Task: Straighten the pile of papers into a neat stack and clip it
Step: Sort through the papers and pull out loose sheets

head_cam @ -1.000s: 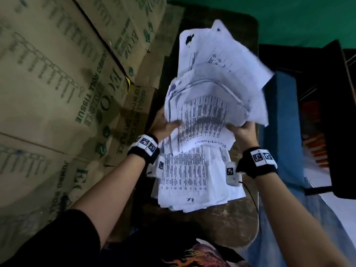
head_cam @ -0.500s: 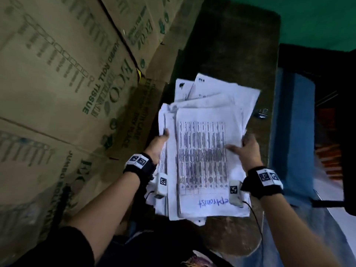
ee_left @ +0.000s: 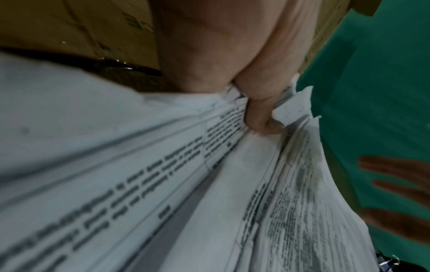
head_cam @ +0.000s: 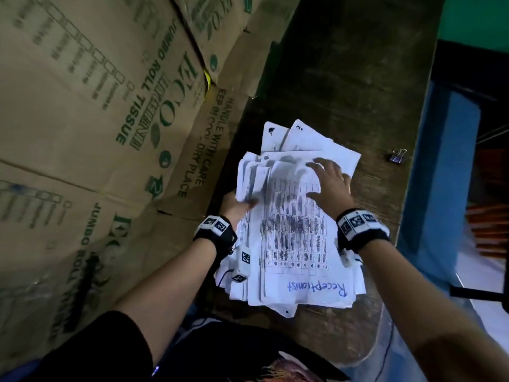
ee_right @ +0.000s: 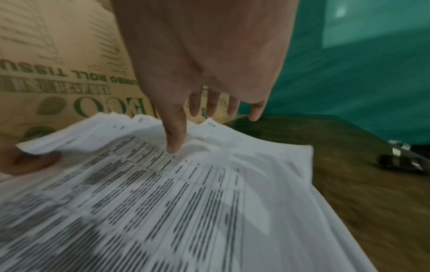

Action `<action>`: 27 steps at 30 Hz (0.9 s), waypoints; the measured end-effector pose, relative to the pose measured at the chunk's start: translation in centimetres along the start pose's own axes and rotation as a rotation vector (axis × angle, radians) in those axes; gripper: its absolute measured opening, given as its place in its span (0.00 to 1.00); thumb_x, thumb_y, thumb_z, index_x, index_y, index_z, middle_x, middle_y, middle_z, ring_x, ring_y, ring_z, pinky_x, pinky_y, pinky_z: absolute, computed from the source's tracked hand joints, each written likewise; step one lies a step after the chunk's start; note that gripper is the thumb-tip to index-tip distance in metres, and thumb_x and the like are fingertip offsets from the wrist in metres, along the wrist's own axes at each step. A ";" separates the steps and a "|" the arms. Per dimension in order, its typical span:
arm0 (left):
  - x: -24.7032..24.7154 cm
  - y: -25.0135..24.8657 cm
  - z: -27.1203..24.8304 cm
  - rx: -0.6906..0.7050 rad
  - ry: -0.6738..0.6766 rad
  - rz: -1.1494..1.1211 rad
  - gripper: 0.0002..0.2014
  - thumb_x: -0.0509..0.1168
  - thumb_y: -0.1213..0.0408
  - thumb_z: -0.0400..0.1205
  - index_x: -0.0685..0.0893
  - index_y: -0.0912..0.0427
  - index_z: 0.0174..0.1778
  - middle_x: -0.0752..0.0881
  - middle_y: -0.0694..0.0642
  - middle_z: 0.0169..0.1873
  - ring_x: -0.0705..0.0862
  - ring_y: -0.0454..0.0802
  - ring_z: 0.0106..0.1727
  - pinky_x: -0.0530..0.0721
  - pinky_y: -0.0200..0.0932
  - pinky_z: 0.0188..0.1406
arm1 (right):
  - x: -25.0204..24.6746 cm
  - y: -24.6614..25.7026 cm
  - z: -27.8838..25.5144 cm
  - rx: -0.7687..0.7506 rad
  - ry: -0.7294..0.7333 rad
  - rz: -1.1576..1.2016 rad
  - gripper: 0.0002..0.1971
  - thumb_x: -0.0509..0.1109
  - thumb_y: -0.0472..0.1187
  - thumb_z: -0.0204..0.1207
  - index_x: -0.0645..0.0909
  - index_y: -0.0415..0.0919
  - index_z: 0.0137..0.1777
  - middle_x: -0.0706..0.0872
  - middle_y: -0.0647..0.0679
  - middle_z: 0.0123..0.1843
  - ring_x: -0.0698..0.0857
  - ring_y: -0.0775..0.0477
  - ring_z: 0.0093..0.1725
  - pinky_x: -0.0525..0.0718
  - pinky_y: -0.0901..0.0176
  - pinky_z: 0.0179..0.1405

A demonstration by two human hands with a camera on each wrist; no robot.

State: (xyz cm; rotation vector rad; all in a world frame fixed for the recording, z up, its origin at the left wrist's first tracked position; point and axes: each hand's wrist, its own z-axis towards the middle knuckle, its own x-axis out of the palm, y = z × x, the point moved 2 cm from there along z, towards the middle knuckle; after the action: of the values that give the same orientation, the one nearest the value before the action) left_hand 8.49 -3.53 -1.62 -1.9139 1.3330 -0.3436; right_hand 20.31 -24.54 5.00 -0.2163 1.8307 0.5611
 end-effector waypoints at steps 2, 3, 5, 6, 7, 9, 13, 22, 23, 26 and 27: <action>0.0 0.0 0.0 -0.015 0.026 -0.050 0.24 0.76 0.67 0.73 0.79 0.69 0.64 0.87 0.57 0.52 0.86 0.51 0.53 0.80 0.44 0.59 | 0.2 0.8 2.4 -0.042 0.072 -0.029 0.43 0.81 0.46 0.67 0.63 0.50 0.80 0.66 0.48 0.81 0.61 0.42 0.81 0.62 0.32 0.73; 0.1 0.1 0.0 -0.032 0.044 -0.075 0.23 0.76 0.66 0.73 0.80 0.70 0.62 0.88 0.57 0.49 0.87 0.50 0.51 0.80 0.43 0.58 | 0.2 1.3 3.4 -0.048 0.108 -0.043 0.44 0.82 0.48 0.65 0.63 0.51 0.80 0.68 0.48 0.80 0.63 0.41 0.79 0.63 0.32 0.72; 0.2 0.5 0.1 -0.051 0.047 -0.068 0.22 0.78 0.63 0.71 0.83 0.70 0.57 0.89 0.60 0.49 0.87 0.53 0.52 0.81 0.48 0.62 | 0.6 2.2 4.5 -0.068 0.163 -0.067 0.45 0.82 0.54 0.63 0.64 0.53 0.79 0.72 0.45 0.76 0.67 0.39 0.75 0.64 0.32 0.69; 0.3 0.4 0.0 -0.060 0.047 -0.074 0.20 0.78 0.63 0.71 0.84 0.70 0.55 0.89 0.61 0.50 0.88 0.54 0.53 0.81 0.50 0.63 | 1.0 2.5 4.8 -0.075 0.180 -0.067 0.46 0.81 0.56 0.63 0.64 0.53 0.79 0.73 0.44 0.74 0.68 0.39 0.73 0.64 0.32 0.69; 0.5 0.7 0.3 -0.078 0.039 -0.089 0.18 0.78 0.63 0.71 0.85 0.69 0.52 0.90 0.61 0.49 0.88 0.55 0.53 0.82 0.52 0.62 | 1.4 2.7 4.8 -0.081 0.189 -0.063 0.47 0.81 0.57 0.62 0.64 0.52 0.79 0.73 0.44 0.73 0.69 0.40 0.72 0.63 0.33 0.69; 0.6 0.5 0.1 -0.094 0.019 -0.117 0.17 0.79 0.63 0.70 0.86 0.68 0.51 0.90 0.59 0.48 0.88 0.56 0.53 0.83 0.51 0.60 | 1.9 3.0 4.8 -0.100 0.190 -0.049 0.48 0.82 0.57 0.60 0.63 0.50 0.79 0.74 0.43 0.71 0.70 0.41 0.70 0.63 0.34 0.69; 0.4 -0.4 -0.3 -0.078 -0.061 -0.122 0.11 0.67 0.60 0.82 0.82 0.62 0.57 0.85 0.56 0.44 0.85 0.55 0.52 0.76 0.39 0.46 | 2.1 2.9 4.9 -0.124 0.211 -0.052 0.37 0.81 0.53 0.63 0.73 0.49 0.72 0.77 0.44 0.67 0.71 0.42 0.67 0.63 0.40 0.65; -1.0 -2.1 -0.2 0.343 -0.172 0.512 0.32 0.75 0.71 0.70 0.70 0.50 0.66 0.71 0.60 0.67 0.74 0.59 0.65 0.80 0.52 0.61 | 0.8 0.1 2.3 -0.206 0.113 0.161 0.14 0.75 0.30 0.71 0.86 0.42 0.56 0.88 0.41 0.49 0.81 0.38 0.52 0.58 0.55 0.54; -0.6 -2.5 -0.5 0.370 -0.177 0.605 0.30 0.76 0.67 0.69 0.72 0.54 0.66 0.70 0.62 0.66 0.74 0.61 0.65 0.78 0.54 0.63 | 0.7 -0.4 2.0 -0.221 0.090 0.180 0.16 0.76 0.30 0.71 0.87 0.43 0.57 0.88 0.42 0.50 0.82 0.40 0.52 0.58 0.54 0.57; 1.5 -3.0 -1.4 0.285 -0.087 0.792 0.35 0.72 0.48 0.73 0.70 0.65 0.69 0.71 0.67 0.66 0.72 0.67 0.67 0.72 0.58 0.69 | -0.2 -1.6 0.6 -0.294 0.059 0.236 0.13 0.73 0.25 0.68 0.89 0.39 0.49 0.91 0.42 0.48 0.88 0.39 0.49 0.73 0.45 0.64; 2.2 -2.8 -1.5 0.213 -0.062 0.822 0.40 0.70 0.42 0.73 0.66 0.67 0.71 0.68 0.68 0.68 0.69 0.68 0.69 0.69 0.59 0.71 | -0.5 -2.0 0.1 -0.339 0.052 0.264 0.13 0.69 0.22 0.66 0.89 0.37 0.45 0.91 0.41 0.44 0.89 0.38 0.45 0.81 0.45 0.56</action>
State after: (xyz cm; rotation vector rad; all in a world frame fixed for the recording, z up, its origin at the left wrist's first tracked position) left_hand 10.41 -5.73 0.92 -1.0654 1.8169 -0.0039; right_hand 21.37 -26.27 4.91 -0.2178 1.8179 1.0616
